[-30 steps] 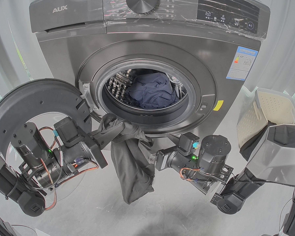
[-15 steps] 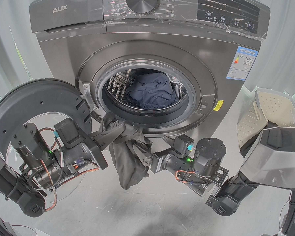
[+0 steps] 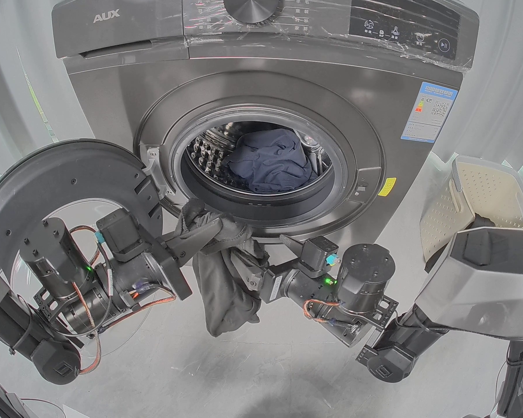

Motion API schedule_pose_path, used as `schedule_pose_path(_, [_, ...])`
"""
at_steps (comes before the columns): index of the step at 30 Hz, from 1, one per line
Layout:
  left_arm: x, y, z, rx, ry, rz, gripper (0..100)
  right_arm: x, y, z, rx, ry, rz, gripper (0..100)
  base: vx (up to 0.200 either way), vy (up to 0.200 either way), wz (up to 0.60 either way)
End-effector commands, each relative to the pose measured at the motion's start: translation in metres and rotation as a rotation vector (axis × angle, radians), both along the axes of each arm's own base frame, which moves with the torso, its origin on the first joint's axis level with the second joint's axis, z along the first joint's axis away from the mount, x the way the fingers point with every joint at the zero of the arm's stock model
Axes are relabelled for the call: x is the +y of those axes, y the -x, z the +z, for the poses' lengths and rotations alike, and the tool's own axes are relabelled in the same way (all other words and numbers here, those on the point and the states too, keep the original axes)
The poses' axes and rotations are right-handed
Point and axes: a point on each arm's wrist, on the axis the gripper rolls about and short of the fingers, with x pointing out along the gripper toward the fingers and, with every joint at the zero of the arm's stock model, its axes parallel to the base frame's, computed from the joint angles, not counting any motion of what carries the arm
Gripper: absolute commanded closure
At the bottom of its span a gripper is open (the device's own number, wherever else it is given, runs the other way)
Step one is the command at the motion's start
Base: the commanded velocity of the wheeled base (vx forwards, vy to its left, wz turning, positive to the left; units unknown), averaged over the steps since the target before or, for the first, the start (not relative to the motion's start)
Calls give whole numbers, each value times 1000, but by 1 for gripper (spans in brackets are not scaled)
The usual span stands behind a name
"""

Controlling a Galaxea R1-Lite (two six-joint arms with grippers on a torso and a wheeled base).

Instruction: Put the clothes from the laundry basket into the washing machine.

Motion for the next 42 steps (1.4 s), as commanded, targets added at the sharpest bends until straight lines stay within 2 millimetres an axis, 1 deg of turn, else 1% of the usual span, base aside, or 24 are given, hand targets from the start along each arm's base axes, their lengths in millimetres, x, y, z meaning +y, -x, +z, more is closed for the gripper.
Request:
schedule_pose_path(1, [-1, -1, -1, 3, 0, 0, 100, 4, 2, -3, 0, -1, 11, 100, 0, 0, 0])
schedule_pose_path(5, [0, -3, -2, 8, -3, 5, 100, 5, 6, 1, -9, -10, 23, 100, 0, 0, 0])
schedule_pose_path(7, [0, -4, -3, 11, -5, 8, 100, 4, 10, 8, -17, -21, 28, 100, 0, 0, 0])
schedule_pose_path(10, [0, -4, -3, 11, -1, 7, 100, -3, 16, 16, -20, -22, 27, 100, 0, 0, 0])
schedule_pose_path(12, [0, -4, -1, 7, 3, 10, 100, -12, 23, 24, -17, -19, 24, 100, 0, 0, 0])
schedule_pose_path(13, [0, -4, -2, 8, 2, 10, 100, -13, 23, 25, -18, -20, 24, 100, 0, 0, 0])
schedule_pose_path(15, [0, -4, -1, 16, 11, 6, 100, -25, 28, 35, -24, -25, 18, 100, 0, 0, 0])
schedule_pose_path(16, [0, -4, -1, 16, 11, 6, 100, -25, 28, 35, -24, -25, 18, 100, 0, 0, 0])
schedule_pose_path(17, [0, -4, -1, 16, 14, 6, 100, -32, 33, 40, -23, -21, 17, 100, 0, 0, 0])
schedule_pose_path(19, [0, -4, 0, 17, 19, 5, 100, -39, 38, 43, -15, -12, 17, 100, 0, 0, 0])
schedule_pose_path(24, [0, -4, 5, 2, 30, 2, 100, -46, 44, 51, -30, -25, 38, 100, 0, 0, 0])
schedule_pose_path(25, [0, -4, 5, 0, 30, 0, 0, -46, 44, 52, -37, -26, 41, 100, 0, 0, 0])
schedule_pose_path(31, [0, -5, 6, 38, 73, -5, 0, -48, 44, 53, -60, -20, 43, 100, 0, 0, 0])
schedule_pose_path(36, [0, -6, 3, 51, 67, -4, 0, -50, 47, 59, -80, -35, 42, 100, 0, 0, 0])
schedule_pose_path(42, [-3, -9, -14, 103, 30, -3, 0, -56, 52, 71, -103, -57, 42, 100, 0, 0, 0])
